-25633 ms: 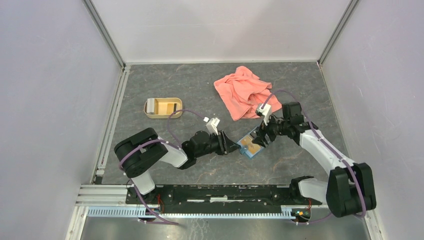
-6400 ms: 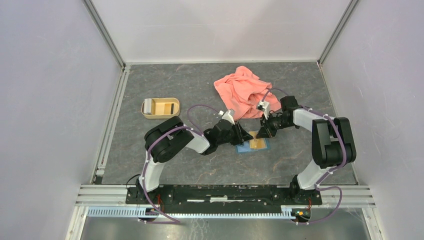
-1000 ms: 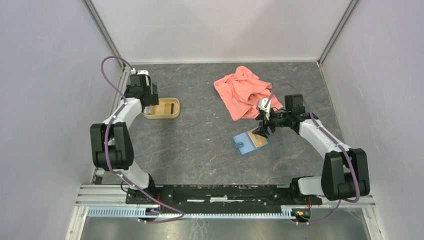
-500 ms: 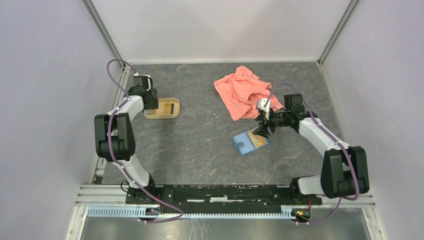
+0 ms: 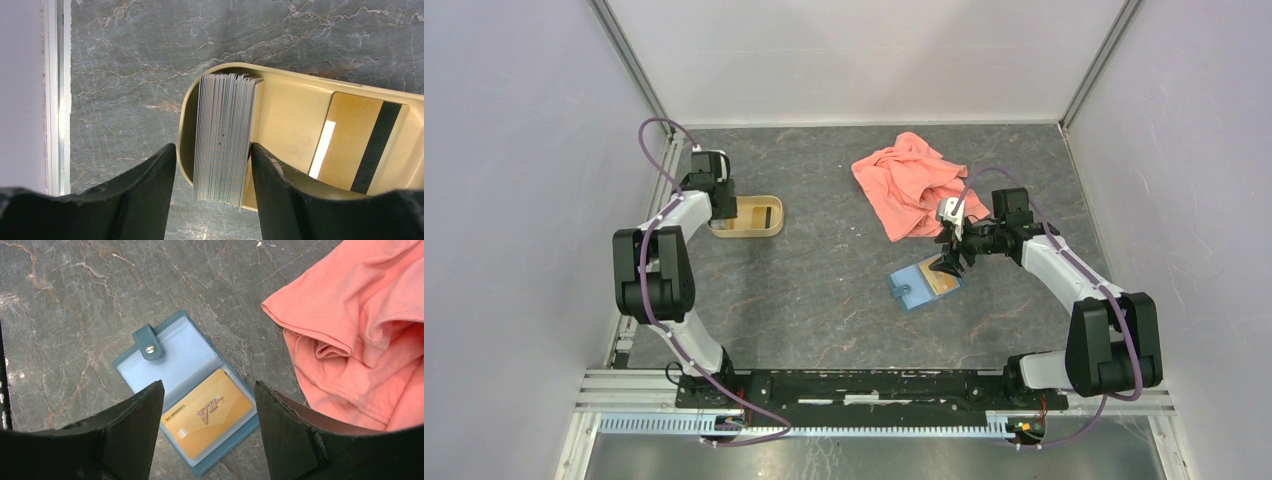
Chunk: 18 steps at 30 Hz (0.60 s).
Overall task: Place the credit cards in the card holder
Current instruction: Pick up the credit card from the storage box.
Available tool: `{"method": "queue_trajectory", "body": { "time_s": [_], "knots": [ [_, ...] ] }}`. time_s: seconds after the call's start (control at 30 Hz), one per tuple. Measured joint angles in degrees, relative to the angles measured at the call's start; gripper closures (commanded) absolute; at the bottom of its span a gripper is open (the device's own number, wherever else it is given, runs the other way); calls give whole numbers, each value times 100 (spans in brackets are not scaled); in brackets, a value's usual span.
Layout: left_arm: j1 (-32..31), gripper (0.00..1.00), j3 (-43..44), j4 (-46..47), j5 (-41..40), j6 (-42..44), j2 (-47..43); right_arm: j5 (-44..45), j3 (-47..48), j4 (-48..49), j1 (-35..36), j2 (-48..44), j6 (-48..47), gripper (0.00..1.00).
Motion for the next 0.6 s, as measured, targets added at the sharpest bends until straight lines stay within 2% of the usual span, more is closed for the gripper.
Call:
{"method": "queue_trajectory", "body": {
  "time_s": [0.3,0.5,0.6],
  "knots": [
    [2,38,4,-9,-11,0,-140,0,9,-4,0,0,-2,27],
    [0,50,17,-11,28,0,-142,0,9,-44,0,2,-13,27],
    [2,52,31,-15,76,0,-142,0,9,-46,0,2,-22,27]
  ]
}}
